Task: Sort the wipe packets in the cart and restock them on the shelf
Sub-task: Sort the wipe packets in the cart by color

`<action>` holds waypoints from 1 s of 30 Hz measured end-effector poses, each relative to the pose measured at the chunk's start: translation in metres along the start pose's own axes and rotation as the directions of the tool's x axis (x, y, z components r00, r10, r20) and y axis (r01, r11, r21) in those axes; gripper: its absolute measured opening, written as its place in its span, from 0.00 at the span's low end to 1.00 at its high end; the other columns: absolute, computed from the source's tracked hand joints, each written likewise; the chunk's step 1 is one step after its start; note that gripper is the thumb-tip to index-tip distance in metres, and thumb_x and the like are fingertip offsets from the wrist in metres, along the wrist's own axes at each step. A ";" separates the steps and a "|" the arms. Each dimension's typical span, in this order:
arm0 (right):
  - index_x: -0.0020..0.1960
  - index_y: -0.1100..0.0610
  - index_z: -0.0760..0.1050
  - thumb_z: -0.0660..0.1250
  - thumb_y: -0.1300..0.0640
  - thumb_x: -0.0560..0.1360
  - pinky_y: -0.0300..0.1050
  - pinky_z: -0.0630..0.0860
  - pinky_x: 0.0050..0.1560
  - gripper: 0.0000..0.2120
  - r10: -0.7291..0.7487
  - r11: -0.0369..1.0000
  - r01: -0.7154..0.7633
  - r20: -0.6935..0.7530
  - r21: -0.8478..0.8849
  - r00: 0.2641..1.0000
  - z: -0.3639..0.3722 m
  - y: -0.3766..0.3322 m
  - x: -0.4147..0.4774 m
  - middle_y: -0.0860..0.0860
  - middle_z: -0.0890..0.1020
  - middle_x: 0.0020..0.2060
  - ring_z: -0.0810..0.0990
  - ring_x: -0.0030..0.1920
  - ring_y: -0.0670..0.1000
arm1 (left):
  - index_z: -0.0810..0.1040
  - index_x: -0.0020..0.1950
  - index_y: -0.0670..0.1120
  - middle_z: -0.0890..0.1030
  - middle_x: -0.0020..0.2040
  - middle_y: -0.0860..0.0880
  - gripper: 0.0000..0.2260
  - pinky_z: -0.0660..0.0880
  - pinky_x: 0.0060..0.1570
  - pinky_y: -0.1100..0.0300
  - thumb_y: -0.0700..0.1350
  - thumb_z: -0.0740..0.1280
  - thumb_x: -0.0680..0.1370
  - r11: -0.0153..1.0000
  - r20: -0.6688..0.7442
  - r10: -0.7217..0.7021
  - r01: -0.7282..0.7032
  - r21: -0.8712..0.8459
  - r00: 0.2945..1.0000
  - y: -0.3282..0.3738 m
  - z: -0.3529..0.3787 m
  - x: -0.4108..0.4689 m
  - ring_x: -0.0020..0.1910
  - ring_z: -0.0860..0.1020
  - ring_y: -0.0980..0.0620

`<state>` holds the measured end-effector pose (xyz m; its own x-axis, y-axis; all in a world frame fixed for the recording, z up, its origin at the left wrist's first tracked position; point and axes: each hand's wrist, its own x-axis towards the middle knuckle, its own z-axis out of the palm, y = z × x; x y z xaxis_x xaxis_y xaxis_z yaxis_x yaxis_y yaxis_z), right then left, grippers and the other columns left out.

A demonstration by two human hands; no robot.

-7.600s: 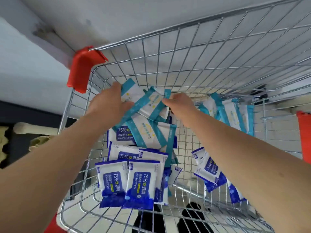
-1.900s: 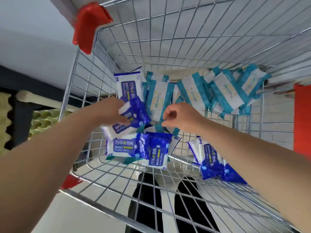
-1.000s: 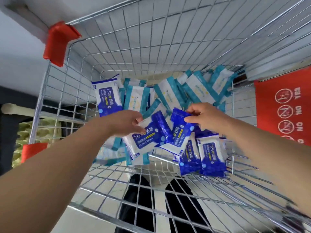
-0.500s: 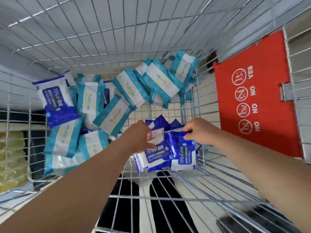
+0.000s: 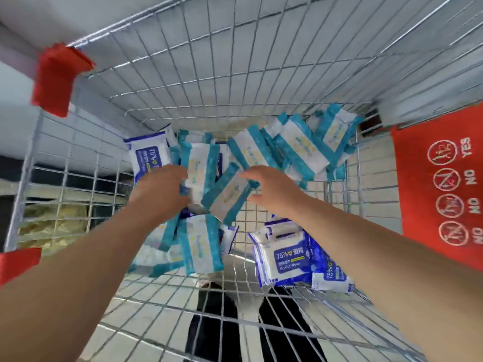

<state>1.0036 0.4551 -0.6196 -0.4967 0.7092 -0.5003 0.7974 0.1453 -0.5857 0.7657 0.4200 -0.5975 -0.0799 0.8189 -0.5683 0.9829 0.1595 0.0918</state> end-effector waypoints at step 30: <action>0.42 0.52 0.74 0.78 0.63 0.64 0.53 0.82 0.46 0.15 0.508 0.659 -0.266 -0.155 0.703 0.847 0.030 -0.065 0.084 0.56 0.81 0.49 0.83 0.45 0.54 | 0.74 0.51 0.50 0.78 0.48 0.53 0.08 0.75 0.48 0.52 0.52 0.67 0.76 0.956 0.078 0.258 -0.243 -0.162 0.963 -0.091 -0.002 -0.022 0.46 0.76 0.50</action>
<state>0.8995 0.4850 -0.6423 0.0373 0.7817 -0.6225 0.4169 -0.5783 -0.7013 0.6773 0.3887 -0.5916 0.1896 0.7867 -0.5876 0.9325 0.0431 0.3585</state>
